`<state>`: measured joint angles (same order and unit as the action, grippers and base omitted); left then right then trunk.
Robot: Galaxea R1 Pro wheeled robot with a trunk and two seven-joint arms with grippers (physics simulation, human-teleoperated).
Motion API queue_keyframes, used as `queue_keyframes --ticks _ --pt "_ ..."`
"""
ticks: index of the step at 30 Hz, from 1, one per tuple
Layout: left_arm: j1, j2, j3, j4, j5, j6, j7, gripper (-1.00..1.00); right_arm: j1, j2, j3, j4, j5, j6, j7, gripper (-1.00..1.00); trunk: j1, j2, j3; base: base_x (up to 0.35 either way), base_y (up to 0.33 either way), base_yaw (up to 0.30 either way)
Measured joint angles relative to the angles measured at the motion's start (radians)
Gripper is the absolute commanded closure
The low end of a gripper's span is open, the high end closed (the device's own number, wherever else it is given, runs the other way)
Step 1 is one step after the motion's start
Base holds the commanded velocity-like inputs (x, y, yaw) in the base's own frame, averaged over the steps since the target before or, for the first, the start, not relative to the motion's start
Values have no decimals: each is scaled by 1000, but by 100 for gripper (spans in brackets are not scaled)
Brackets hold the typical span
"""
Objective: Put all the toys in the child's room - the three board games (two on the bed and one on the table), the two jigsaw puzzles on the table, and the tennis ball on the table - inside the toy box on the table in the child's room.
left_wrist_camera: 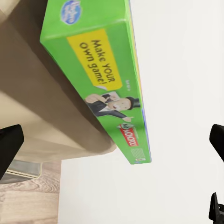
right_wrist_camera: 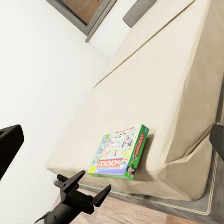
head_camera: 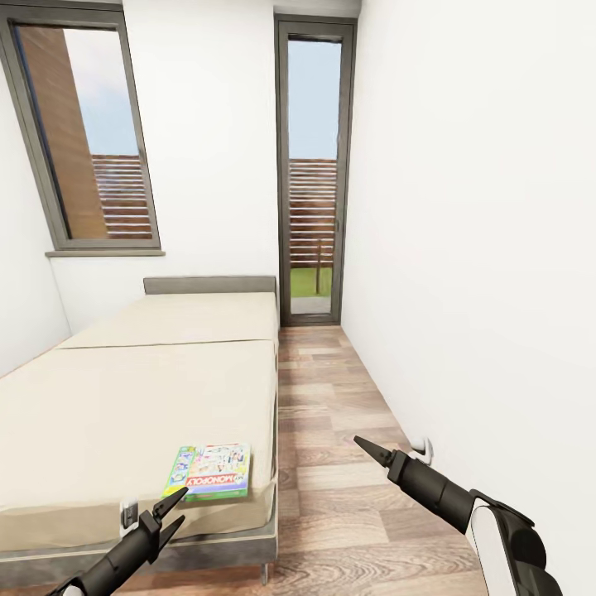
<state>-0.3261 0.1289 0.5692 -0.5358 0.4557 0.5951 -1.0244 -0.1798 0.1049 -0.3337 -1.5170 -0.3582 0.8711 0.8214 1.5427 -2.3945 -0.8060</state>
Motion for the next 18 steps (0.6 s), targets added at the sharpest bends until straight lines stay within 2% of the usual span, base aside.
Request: queue_keyframes --ticks 13,18 --pt "0 0 0 0 0 0 0 -100 1 0 0 0 0 0 1 -100 0 0 0 0 0 0" --pt "0 0 0 0 0 0 0 -100 0 0 0 0 0 0 0 -100 -19 35 16 0 0 0"
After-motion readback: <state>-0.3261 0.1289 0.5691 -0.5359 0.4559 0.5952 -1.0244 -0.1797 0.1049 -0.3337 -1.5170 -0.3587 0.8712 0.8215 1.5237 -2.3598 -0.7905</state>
